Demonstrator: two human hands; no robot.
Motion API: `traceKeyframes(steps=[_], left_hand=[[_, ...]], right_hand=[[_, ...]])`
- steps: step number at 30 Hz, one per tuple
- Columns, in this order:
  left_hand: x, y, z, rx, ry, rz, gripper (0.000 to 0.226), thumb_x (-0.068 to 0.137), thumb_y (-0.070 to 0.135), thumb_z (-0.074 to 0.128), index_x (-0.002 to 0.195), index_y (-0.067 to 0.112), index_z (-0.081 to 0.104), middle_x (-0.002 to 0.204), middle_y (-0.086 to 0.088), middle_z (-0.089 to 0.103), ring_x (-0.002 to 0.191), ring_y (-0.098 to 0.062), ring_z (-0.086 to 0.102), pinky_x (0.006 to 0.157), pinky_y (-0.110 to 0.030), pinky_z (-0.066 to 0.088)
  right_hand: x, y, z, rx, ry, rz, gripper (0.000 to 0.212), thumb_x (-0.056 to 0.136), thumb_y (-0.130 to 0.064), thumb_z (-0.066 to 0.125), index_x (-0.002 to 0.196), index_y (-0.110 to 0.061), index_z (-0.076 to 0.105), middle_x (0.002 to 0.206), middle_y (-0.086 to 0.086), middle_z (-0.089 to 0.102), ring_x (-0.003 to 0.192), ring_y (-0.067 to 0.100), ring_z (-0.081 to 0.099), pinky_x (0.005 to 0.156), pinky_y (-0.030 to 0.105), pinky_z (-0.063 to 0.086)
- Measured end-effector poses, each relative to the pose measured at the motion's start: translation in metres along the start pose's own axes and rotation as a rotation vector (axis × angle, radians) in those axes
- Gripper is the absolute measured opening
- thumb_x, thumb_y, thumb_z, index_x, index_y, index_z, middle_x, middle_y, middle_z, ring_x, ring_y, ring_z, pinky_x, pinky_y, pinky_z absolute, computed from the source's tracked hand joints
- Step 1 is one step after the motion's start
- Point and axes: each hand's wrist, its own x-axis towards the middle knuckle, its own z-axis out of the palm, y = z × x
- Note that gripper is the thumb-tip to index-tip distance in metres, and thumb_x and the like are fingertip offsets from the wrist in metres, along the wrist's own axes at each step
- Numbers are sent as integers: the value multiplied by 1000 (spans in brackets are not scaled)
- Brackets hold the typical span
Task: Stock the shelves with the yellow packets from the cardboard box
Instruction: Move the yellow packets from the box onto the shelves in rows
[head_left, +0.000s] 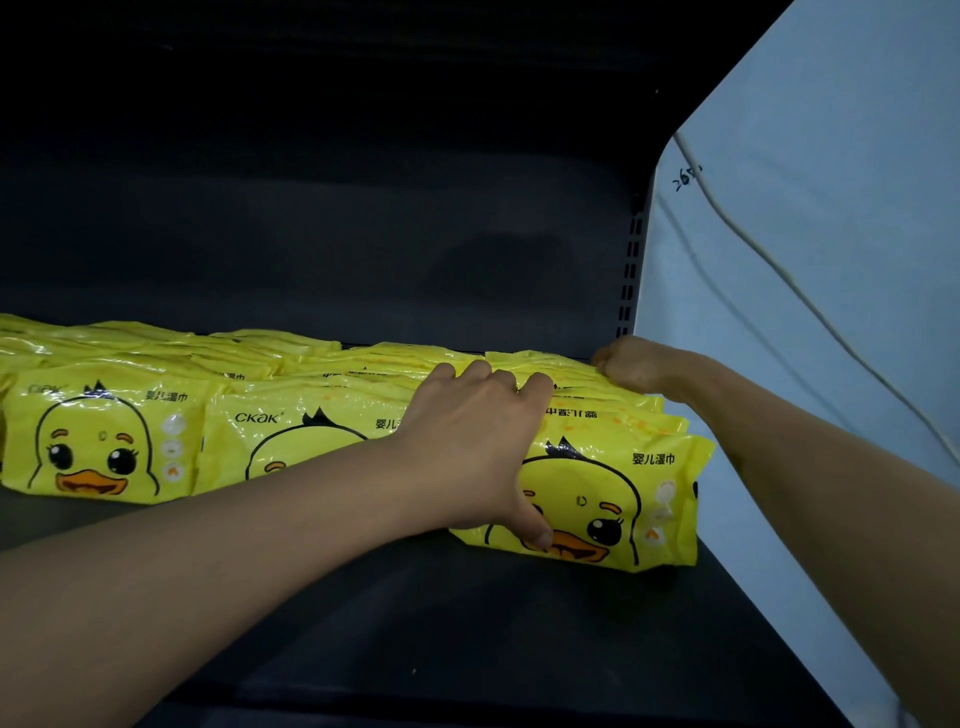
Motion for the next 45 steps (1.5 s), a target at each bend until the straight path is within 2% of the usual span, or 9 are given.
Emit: traceKeyframes(steps=[3, 8, 12, 16, 19, 26, 32, 36, 45], left_hand=[[0, 0, -1, -21, -15, 2, 110, 57, 74, 69, 142, 20, 24, 136, -1, 46, 126, -22, 39, 103, -40, 32], [-11, -9, -1, -107, -21, -15, 118, 55, 75, 68, 146, 23, 14, 150, 3, 31, 136, -20, 31, 110, -41, 24], [-25, -17, -3, -59, -15, -5, 126, 57, 73, 69, 150, 23, 0, 157, 4, 14, 142, -18, 18, 114, -42, 15], [-24, -19, 1, -33, -54, 11, 124, 60, 66, 73, 150, 24, -2, 156, 3, 20, 142, -19, 22, 114, -44, 15], [-17, -23, 4, -46, -82, 12, 125, 58, 66, 75, 149, 25, 1, 154, 3, 26, 140, -19, 27, 112, -44, 19], [-4, -26, 9, -66, -85, 15, 118, 53, 65, 77, 144, 23, 15, 147, 4, 37, 133, -21, 39, 104, -45, 30], [-22, -42, -2, -127, -85, 16, 132, 56, 64, 77, 150, 26, -6, 159, 5, 7, 146, -16, 9, 116, -47, 7], [-55, -76, -17, -89, -40, -46, 129, 56, 63, 78, 149, 30, -6, 159, 8, 8, 145, -13, 10, 116, -45, 8], [-100, -146, 12, 46, -217, -209, 121, 66, 63, 71, 149, 26, -9, 159, 1, 6, 146, -20, 7, 115, -49, 8]], right_hand=[[-12, 3, -4, 42, 44, -34, 40, 97, -6, 33, 136, -3, 43, 139, 17, 43, 125, 31, 43, 98, 33, 38], [-57, 2, -20, 269, 225, -142, 37, 99, -11, 37, 134, -11, 48, 136, 11, 49, 120, 25, 48, 91, 27, 36], [-121, -11, -39, 355, 122, -270, 29, 95, -26, 51, 124, -22, 56, 123, -6, 56, 113, 9, 50, 87, 19, 34], [-168, -26, -31, -140, -161, -290, 95, 66, -54, 73, 144, -35, 21, 141, -18, 28, 134, 5, 27, 108, 25, 28], [-167, -26, -6, -444, -40, -282, 124, 58, -47, 84, 148, -33, 0, 149, -6, 15, 136, 18, 21, 113, 35, 27], [-150, -26, -1, -461, 42, -252, 123, 55, -38, 88, 147, -30, 6, 144, 3, 26, 131, 23, 30, 106, 40, 35], [-173, -38, -6, -530, 55, -263, 123, 57, -54, 81, 147, -29, 2, 148, 4, 20, 136, 24, 24, 112, 37, 25], [-193, -70, -3, -489, 120, -397, 112, 67, -57, 73, 148, -30, 1, 150, 0, 17, 138, 20, 18, 114, 34, 22], [-166, -147, 42, -559, 174, -477, 99, 74, -63, 62, 148, -19, 12, 151, 8, 21, 139, 27, 20, 115, 41, 19]])
